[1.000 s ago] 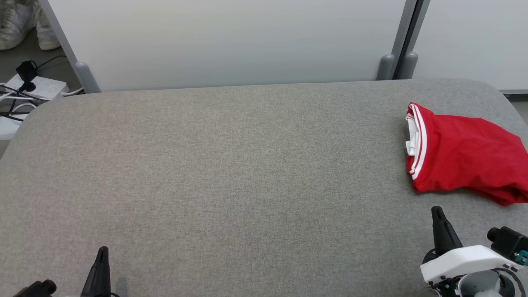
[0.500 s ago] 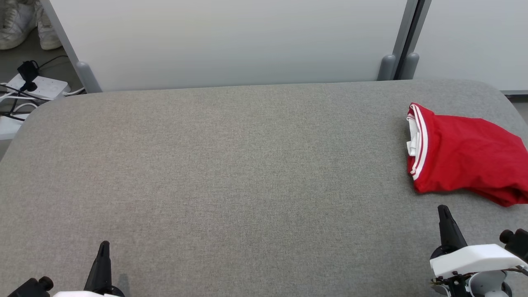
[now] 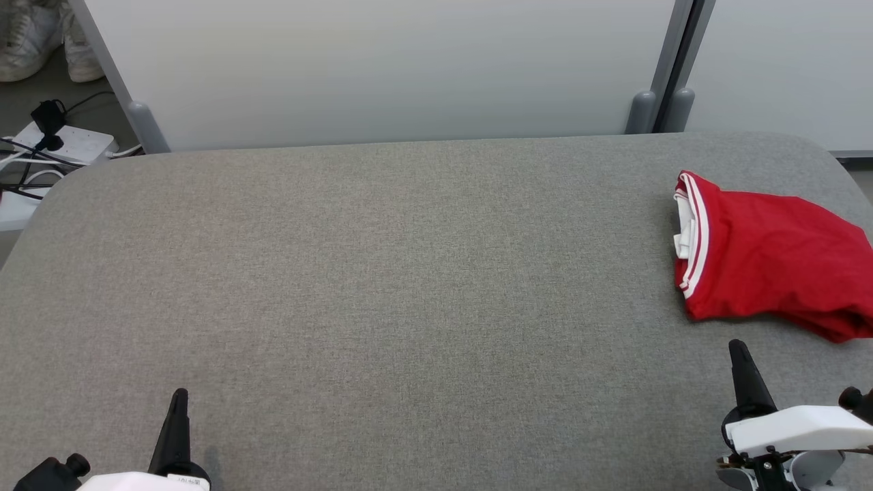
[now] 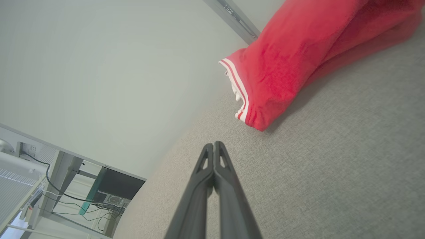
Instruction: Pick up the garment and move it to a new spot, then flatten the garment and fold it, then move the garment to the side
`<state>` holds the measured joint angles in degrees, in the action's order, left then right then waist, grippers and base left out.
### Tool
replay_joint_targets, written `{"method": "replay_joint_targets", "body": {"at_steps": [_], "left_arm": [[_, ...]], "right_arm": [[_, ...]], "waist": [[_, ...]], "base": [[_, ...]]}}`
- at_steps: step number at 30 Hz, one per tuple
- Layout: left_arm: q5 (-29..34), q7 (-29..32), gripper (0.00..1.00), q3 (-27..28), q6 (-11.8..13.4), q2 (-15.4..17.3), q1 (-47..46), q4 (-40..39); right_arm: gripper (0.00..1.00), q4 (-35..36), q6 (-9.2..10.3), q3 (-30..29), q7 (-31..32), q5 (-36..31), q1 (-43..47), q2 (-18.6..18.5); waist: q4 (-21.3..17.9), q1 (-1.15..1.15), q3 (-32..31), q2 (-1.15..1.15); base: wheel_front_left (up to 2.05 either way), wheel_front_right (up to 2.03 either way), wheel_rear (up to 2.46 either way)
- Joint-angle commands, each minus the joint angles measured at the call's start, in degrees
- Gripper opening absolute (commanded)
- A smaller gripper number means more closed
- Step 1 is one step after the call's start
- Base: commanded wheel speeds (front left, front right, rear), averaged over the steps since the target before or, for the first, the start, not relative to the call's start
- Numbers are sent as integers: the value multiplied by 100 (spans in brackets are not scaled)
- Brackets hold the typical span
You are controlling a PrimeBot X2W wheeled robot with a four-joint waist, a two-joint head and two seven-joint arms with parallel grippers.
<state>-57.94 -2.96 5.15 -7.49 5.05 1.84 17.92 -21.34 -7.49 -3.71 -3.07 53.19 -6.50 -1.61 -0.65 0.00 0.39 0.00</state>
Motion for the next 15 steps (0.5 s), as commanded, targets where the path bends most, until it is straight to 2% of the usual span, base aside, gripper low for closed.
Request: {"method": "replay_joint_targets", "body": {"at_steps": [1, 15], "left_arm": [[-192, 40, 0, 101, -1, 85, -366, -174], [-1034, 276, 0, 111, -1, 7, -480, -230]], "right_arm": [[0, 180, -1, 14, 69, 203, -113, -79], [0, 324, 0, -62, 300, 1166, -75, -91]], "waist": [[2, 0, -1, 0], [19, 0, -6, 0]], "base": [[0, 0, 0], [0, 0, 0]]}}
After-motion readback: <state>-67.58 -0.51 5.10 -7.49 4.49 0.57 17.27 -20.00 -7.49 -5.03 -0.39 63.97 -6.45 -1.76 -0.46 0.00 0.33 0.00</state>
